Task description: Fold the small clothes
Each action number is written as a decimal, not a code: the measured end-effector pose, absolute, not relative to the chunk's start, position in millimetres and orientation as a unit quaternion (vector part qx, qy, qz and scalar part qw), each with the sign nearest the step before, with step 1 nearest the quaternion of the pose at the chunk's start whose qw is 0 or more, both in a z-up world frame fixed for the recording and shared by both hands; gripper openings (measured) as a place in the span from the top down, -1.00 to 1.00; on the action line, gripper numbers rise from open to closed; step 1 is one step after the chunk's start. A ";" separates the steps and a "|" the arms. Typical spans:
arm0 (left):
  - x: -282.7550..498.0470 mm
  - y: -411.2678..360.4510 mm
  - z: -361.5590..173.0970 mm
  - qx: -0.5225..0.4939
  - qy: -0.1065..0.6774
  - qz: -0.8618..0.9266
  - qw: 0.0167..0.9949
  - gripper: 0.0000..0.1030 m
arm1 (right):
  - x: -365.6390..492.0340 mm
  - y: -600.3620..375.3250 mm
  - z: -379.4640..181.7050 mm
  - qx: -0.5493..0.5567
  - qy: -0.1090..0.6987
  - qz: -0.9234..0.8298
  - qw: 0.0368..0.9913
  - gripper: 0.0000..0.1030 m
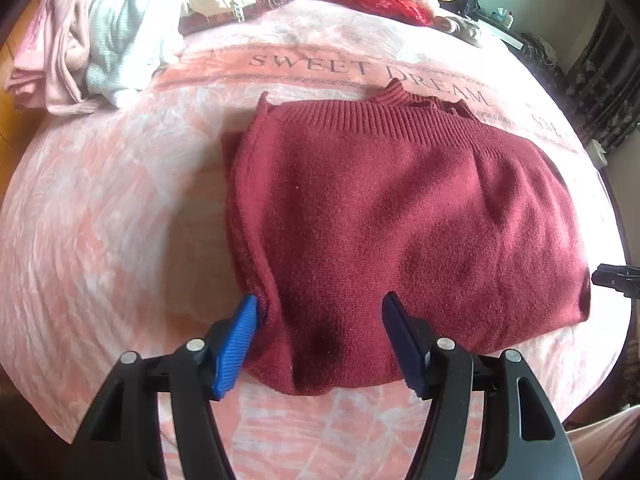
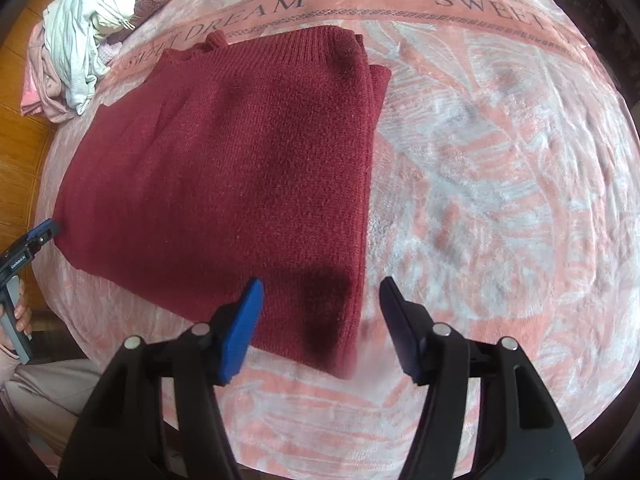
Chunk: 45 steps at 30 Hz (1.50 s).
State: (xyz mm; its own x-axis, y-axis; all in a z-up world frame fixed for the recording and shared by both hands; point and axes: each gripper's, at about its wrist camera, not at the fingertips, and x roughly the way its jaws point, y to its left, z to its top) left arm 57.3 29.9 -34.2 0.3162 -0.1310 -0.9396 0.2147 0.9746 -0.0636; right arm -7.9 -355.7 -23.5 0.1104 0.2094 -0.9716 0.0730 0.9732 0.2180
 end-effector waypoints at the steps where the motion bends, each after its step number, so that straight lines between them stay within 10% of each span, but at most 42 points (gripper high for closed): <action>1: 57.1 27.5 -33.6 0.037 0.573 -0.107 0.812 -0.26 | -8.0 -357.6 -28.3 0.104 0.664 0.047 0.739 -0.35; 25: 89.9 -3.3 -77.5 0.050 0.569 -0.144 0.808 -0.30 | 5.6 -360.7 -73.7 0.190 0.679 0.142 0.695 -0.65; 28: 96.8 1.2 -88.2 0.038 0.587 -0.154 0.794 -0.35 | 7.9 -355.9 -77.9 0.207 0.672 0.152 0.694 -0.35; 31: 99.8 0.7 -91.5 0.041 0.595 -0.169 0.784 -0.46 | 11.2 -357.5 -80.2 0.256 0.672 0.166 0.675 0.50; 45: 117.3 39.9 -42.6 -0.022 0.598 -0.172 0.782 -0.50 | 41.2 -315.6 13.2 0.226 0.669 0.081 0.703 0.65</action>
State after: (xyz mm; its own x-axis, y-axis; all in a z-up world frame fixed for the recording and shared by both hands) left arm 117.3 39.9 -42.6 0.2249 -0.2962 -0.9283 0.2434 0.9396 -0.2408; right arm 41.2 -315.6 13.2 0.0919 0.4161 -0.9046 0.1890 0.8847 0.4262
